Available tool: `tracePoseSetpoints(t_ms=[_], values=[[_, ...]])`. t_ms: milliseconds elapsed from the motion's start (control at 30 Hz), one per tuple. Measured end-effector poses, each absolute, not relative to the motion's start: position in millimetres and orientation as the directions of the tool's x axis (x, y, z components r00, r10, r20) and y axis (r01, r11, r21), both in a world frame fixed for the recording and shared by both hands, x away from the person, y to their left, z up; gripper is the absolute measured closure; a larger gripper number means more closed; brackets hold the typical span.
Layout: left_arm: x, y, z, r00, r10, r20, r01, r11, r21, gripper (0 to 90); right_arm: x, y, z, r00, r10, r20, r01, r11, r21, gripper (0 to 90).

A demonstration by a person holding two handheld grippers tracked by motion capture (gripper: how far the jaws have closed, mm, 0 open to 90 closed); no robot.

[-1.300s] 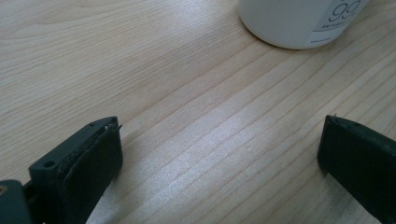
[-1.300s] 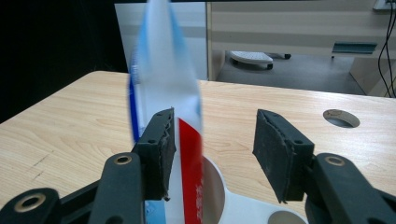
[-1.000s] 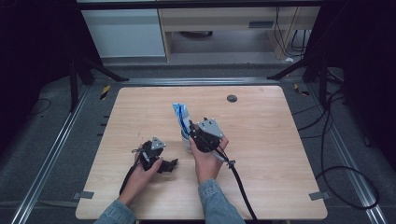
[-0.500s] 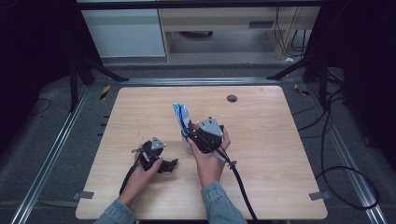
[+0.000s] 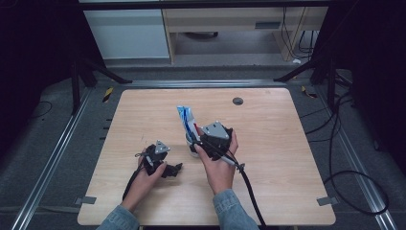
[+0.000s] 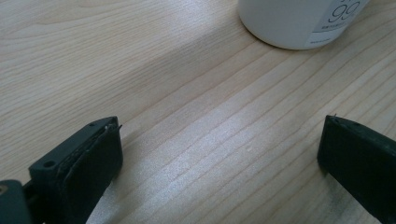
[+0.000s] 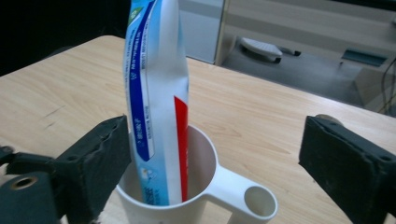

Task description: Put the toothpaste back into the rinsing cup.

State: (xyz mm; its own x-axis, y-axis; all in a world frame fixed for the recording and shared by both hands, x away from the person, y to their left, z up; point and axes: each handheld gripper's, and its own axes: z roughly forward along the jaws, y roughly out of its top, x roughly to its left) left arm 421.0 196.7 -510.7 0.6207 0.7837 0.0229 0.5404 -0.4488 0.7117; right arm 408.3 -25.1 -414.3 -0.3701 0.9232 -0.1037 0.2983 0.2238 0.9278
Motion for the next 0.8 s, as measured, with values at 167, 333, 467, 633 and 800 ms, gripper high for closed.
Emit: tracePoseSetpoints(t_ms=[167,333,467,633,800], values=[[421,197,-511,0.621,0.784,0.023,0.540,-0.449,0.712,0.0,404,-31,-411,-0.388,0.916,-0.101,0.295,0.228,0.928,6.8],[421,197,-511,0.621,0.784,0.023,0.540,-0.449,0.712,0.0,402,-35,-407,-0.396,0.912,-0.111,0.292,0.239,0.926,6.5],[421,197,-511,0.621,0.784,0.023,0.541,-0.449,0.712,0.0,401,-39,-406,-0.408,0.906,-0.114,0.305,0.253,0.918,6.6],[421,197,-511,0.621,0.784,0.023,0.540,-0.449,0.712,0.0,400,-43,-404,-0.413,0.902,-0.130,0.312,0.273,0.910,6.7],[421,197,-511,0.621,0.784,0.023,0.540,-0.448,0.712,0.0,400,-51,-402,-0.413,0.899,-0.147,0.324,0.295,0.899,6.8]])
